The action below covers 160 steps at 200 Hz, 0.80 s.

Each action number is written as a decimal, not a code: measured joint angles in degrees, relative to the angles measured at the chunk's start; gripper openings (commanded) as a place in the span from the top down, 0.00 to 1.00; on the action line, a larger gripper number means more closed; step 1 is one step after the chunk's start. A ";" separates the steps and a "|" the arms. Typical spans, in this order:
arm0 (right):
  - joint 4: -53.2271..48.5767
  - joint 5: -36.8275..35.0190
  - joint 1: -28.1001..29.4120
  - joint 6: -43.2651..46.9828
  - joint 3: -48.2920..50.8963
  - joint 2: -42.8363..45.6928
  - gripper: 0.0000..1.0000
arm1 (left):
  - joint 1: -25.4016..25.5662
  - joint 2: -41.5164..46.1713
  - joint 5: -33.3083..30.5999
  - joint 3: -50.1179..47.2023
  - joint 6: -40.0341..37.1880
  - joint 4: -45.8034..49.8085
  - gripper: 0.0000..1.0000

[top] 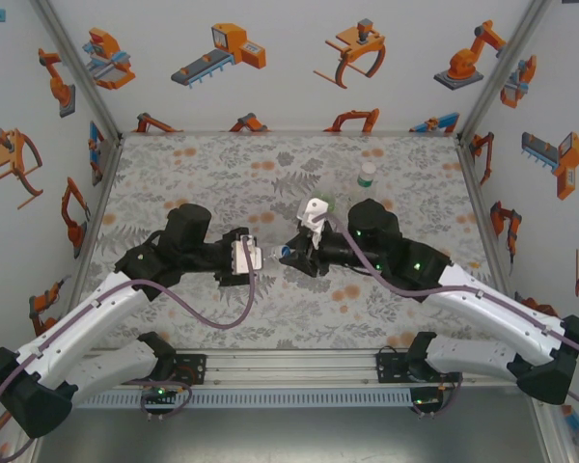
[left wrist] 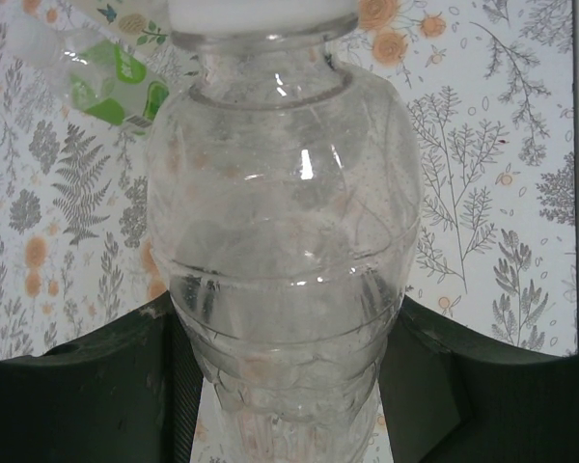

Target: Screw on the bottle caps

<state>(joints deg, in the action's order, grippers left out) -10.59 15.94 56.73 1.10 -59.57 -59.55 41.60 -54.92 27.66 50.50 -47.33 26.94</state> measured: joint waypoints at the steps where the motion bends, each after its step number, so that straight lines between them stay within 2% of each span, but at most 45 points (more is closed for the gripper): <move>1: 0.09 -0.26 0.00 -0.48 0.11 0.04 0.93 | 0.00 0.00 -0.02 0.00 0.04 -0.02 1.00; 37: 4.94 -8.61 0.20 -22.51 3.23 1.01 0.96 | 0.00 -0.02 -2.23 0.00 0.68 -1.18 1.00; 68: 4.09 -14.21 0.42 -38.93 3.30 0.76 0.99 | -0.02 0.00 -3.19 0.00 1.29 -2.01 1.00; 117: 0.26 -18.21 0.42 -52.94 1.75 -0.52 0.98 | -0.07 -0.02 -4.20 0.00 1.62 -2.05 1.00; 143: -0.28 -18.60 0.42 -55.15 1.73 -0.55 0.82 | -0.07 -0.02 -4.28 0.00 1.60 -2.05 1.00; 160: -0.76 -18.56 0.42 -54.90 1.42 -0.52 0.60 | -0.07 -0.02 -4.20 0.00 1.60 -2.08 1.00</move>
<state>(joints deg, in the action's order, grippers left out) -11.35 -2.61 57.14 -53.80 -58.15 -60.07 41.54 -54.94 23.46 50.50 -45.74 24.86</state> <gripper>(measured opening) 0.356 0.584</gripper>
